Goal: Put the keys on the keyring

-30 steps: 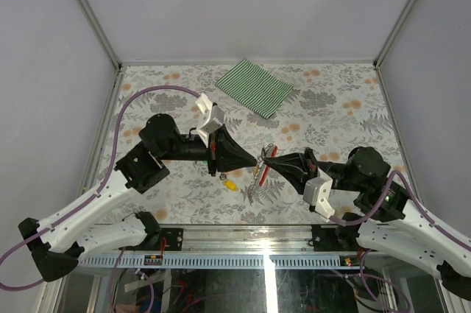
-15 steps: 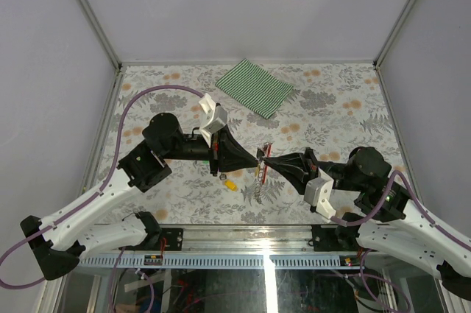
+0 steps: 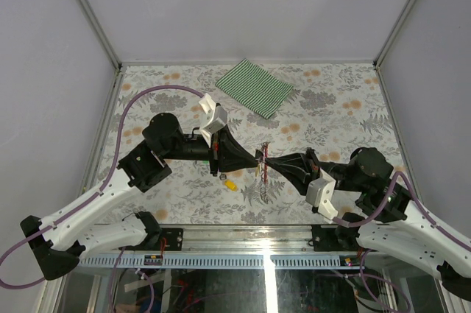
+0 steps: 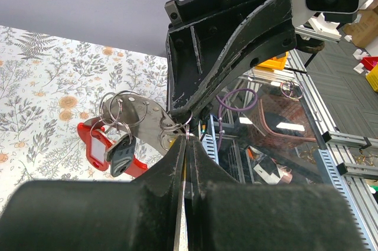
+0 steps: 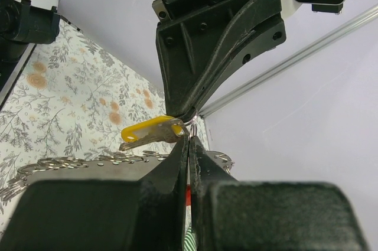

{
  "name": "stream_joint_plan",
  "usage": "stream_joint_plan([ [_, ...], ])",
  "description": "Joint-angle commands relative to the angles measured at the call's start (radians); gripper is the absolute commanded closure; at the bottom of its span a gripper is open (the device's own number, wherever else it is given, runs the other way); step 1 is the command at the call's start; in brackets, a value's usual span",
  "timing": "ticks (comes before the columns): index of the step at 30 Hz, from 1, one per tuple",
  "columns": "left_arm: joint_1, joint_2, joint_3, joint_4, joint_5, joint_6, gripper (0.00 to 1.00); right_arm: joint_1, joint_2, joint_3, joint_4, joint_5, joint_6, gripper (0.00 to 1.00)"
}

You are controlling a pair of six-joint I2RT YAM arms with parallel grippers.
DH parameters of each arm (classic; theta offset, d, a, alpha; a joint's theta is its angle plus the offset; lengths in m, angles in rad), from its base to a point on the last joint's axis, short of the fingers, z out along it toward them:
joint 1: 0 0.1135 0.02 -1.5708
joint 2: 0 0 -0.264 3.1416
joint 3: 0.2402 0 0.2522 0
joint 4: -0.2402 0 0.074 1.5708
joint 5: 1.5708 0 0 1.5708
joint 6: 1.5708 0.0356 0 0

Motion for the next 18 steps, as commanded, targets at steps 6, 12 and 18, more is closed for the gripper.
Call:
stream_joint_plan([
  [6,-0.003,0.001,-0.001,0.058,-0.011,-0.001,1.0,0.006,-0.012,0.065,0.058,-0.042,0.02,1.0],
  [12,-0.003,0.004,0.0,0.051,-0.013,0.0,1.0,0.005,-0.013,0.066,0.062,-0.053,0.031,1.0],
  [18,-0.004,0.009,0.002,0.052,-0.013,0.0,1.0,0.006,-0.012,0.068,0.068,-0.063,0.042,1.0],
])
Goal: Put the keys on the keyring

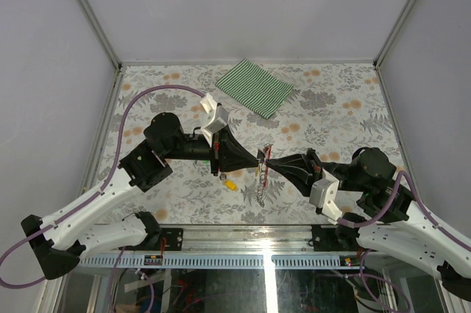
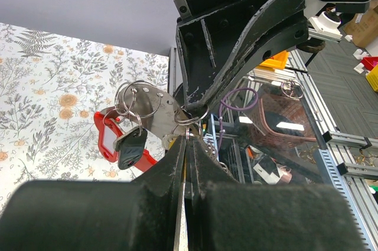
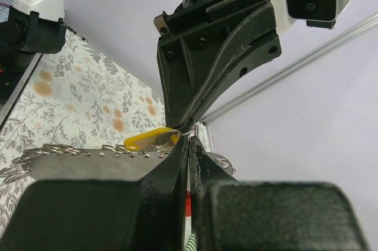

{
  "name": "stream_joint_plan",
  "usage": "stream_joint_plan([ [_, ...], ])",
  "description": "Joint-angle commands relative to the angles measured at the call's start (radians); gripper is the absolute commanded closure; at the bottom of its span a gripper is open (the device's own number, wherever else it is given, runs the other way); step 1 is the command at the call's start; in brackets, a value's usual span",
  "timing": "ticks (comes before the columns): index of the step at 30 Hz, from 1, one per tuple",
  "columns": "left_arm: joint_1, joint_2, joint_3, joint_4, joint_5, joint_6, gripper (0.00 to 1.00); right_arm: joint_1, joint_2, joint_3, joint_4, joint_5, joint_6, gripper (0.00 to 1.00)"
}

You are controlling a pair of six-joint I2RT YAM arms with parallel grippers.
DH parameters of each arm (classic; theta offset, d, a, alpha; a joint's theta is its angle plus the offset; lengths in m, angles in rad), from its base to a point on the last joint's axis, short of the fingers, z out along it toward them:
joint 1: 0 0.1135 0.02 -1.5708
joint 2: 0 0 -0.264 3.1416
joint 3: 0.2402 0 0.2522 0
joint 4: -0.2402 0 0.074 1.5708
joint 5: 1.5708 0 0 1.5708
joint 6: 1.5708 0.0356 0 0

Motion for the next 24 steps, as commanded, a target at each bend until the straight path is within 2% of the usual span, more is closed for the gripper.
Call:
stream_joint_plan([
  [1,-0.004,0.006,0.002,0.053,-0.01,0.001,1.0,0.005,-0.006,0.054,0.072,-0.038,0.024,1.0],
  [16,-0.003,0.012,0.002,0.048,-0.002,0.0,1.0,0.005,-0.021,0.003,0.215,-0.015,0.119,1.0],
  [24,-0.003,-0.007,0.004,0.048,-0.009,0.0,1.0,0.007,-0.029,0.003,0.122,0.022,0.057,1.0],
])
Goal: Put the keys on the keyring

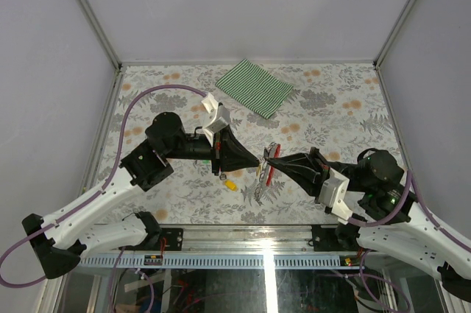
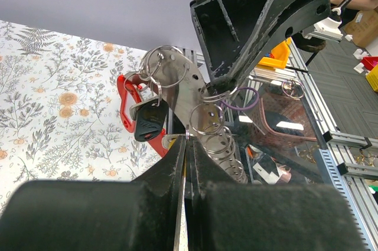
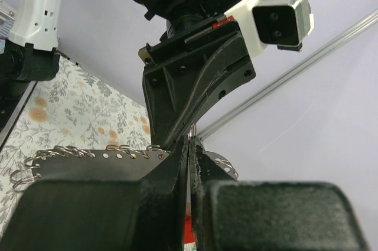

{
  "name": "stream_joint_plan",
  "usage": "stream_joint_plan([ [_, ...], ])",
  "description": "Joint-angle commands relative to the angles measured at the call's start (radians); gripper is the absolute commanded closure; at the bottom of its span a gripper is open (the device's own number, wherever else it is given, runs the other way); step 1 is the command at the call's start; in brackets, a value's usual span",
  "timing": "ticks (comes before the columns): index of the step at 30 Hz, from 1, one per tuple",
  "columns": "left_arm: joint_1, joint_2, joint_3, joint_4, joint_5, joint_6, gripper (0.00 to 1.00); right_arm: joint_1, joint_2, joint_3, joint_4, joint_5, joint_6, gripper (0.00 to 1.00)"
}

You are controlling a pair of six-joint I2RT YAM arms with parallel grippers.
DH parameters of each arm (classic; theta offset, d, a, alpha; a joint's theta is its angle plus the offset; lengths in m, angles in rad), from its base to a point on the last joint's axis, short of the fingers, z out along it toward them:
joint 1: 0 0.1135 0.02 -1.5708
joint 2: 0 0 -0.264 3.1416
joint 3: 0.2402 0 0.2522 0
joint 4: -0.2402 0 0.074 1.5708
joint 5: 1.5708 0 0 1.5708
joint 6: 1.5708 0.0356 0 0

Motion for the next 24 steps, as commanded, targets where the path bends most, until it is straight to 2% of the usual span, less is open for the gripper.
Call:
stream_joint_plan([
  [1,-0.004,-0.019,0.006,0.049,-0.009,0.0,1.0,0.007,-0.013,0.007,0.005,0.037,-0.043,1.0],
  [24,-0.003,-0.021,0.016,0.055,-0.008,-0.012,1.0,0.006,0.01,0.01,-0.08,0.063,-0.123,1.0],
])
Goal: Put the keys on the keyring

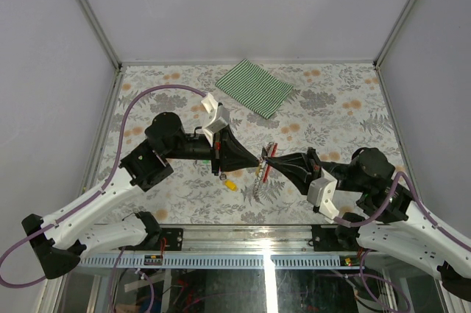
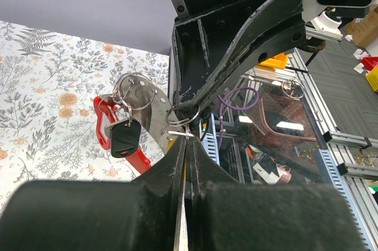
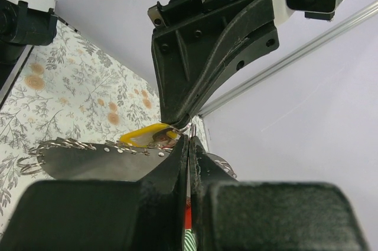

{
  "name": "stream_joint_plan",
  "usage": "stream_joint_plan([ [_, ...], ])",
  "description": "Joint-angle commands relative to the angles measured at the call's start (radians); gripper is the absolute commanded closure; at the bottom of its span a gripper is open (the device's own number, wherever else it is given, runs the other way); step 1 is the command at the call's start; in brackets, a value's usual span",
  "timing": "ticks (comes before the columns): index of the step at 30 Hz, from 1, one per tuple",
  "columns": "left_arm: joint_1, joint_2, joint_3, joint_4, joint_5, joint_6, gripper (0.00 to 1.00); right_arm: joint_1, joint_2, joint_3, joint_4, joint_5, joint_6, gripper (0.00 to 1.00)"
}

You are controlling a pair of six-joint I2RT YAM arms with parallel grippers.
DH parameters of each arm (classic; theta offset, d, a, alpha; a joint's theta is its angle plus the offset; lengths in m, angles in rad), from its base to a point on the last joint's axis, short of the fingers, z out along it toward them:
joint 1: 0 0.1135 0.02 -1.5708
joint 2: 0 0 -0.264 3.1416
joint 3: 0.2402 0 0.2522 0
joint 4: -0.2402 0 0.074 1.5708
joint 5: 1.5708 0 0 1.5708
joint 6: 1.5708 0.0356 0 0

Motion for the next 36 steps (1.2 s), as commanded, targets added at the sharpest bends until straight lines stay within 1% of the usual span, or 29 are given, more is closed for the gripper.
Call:
stream_joint_plan([
  [1,-0.003,-0.02,0.018,0.056,-0.006,-0.013,1.0,0.005,-0.002,0.014,0.017,0.01,-0.021,1.0],
  [16,-0.003,-0.029,0.02,0.052,-0.012,-0.028,1.0,0.005,0.021,0.019,0.034,-0.021,-0.004,1.0],
  [25,-0.005,-0.034,0.013,0.057,-0.018,-0.031,1.0,0.006,0.032,0.017,0.089,-0.037,0.023,1.0],
  [29,-0.004,-0.025,0.024,0.043,-0.012,-0.021,1.0,0.005,0.024,0.009,0.117,-0.027,0.034,1.0],
  [36,-0.004,-0.032,0.014,0.05,-0.021,-0.025,1.0,0.006,0.012,0.019,0.11,-0.036,0.046,1.0],
])
